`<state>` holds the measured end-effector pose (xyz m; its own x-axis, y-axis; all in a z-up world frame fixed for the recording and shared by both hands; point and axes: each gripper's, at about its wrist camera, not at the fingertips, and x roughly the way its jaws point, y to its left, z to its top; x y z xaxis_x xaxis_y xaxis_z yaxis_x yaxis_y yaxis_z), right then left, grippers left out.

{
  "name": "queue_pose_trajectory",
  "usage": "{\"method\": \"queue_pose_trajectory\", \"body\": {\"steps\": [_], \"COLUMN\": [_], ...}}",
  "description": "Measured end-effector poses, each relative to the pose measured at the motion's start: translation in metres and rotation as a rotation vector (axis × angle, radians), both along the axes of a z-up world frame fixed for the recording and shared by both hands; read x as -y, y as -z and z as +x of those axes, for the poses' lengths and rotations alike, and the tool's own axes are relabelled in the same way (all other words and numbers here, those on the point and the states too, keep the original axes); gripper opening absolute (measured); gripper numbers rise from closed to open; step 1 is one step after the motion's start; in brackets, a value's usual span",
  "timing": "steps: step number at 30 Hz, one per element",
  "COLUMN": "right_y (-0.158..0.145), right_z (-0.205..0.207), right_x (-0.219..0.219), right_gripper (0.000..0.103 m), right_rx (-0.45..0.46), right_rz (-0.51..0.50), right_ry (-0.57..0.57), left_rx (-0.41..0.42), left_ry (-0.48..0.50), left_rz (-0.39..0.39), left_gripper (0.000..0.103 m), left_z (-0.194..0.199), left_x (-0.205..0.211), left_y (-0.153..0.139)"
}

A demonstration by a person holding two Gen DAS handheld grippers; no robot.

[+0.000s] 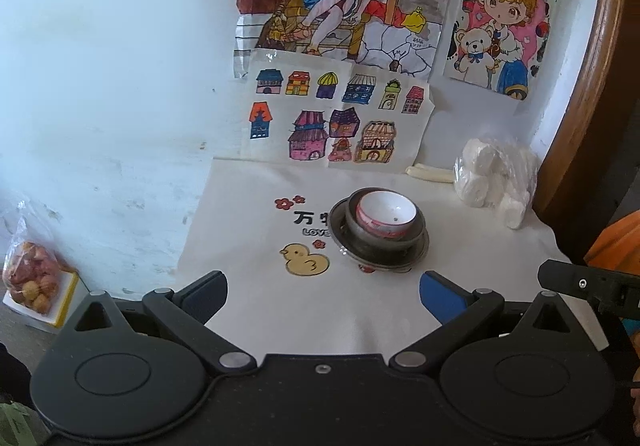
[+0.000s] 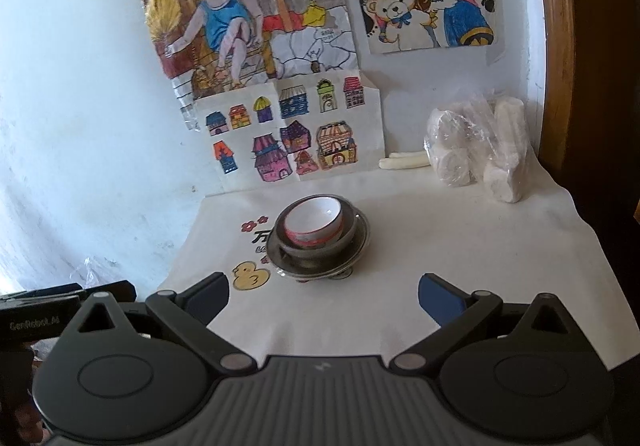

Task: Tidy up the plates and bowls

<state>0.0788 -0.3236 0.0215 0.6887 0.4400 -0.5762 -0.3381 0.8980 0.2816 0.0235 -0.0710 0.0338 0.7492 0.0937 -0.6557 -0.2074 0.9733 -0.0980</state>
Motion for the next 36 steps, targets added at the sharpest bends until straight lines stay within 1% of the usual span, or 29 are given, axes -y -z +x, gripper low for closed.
{"method": "queue_pose_trajectory", "body": {"steps": [6,12,22,36], "right_y": [0.0,-0.005,-0.008,-0.01], "right_z": [-0.03,-0.049,-0.064,-0.069], "right_x": [-0.012,-0.014,-0.013,-0.014], "right_gripper": [0.103,0.103,0.103,0.103], "right_rx": [0.008,0.019,0.022,0.028], "right_rz": [-0.014,-0.018,-0.02,-0.021], "right_ry": [-0.006,0.021,0.042,0.043], "left_rx": [0.016,0.029,0.046,0.057], "left_ry": [0.025,0.044,0.067,0.068], "left_rz": [0.015,0.019,0.024,0.03], "left_gripper": [0.102,0.102,0.102,0.102], "left_z": [-0.021,-0.034,-0.048,-0.054], "left_x": [-0.007,-0.009,-0.01,-0.012], "left_y": [-0.004,-0.008,-0.012,-0.013]}}
